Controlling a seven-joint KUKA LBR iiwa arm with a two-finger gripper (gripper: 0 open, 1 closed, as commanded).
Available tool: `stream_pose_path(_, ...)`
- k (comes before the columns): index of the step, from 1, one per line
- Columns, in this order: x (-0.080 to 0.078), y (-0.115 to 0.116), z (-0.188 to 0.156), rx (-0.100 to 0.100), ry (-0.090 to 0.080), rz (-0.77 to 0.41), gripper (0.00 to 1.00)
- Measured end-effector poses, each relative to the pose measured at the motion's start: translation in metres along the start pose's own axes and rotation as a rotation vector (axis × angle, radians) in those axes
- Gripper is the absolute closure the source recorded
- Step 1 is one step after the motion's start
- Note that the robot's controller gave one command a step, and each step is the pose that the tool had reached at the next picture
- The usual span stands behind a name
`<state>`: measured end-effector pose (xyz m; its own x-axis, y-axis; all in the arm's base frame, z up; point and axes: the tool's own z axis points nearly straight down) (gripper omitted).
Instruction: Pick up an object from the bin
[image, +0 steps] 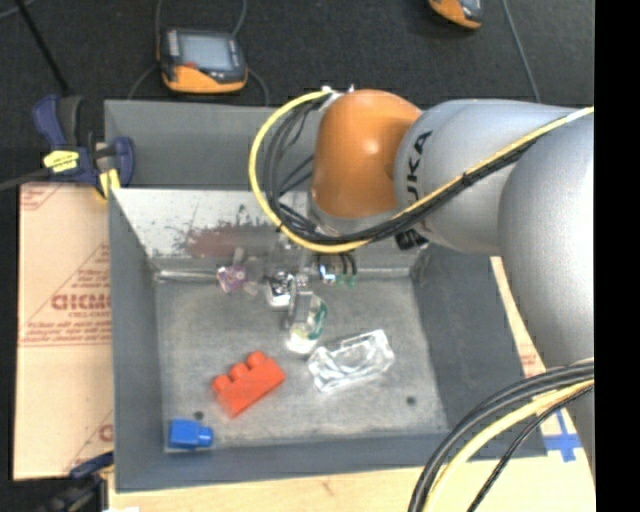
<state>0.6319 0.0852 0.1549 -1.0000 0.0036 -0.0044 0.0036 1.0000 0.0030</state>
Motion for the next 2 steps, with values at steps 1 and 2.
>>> stream_pose_path(1, 0.064, 0.047, 0.03, 0.001, 0.005, -0.489, 0.0)
stream_pose_path(2, 0.112, 0.058, 0.078, 0.001, 0.008, -0.832, 0.0)
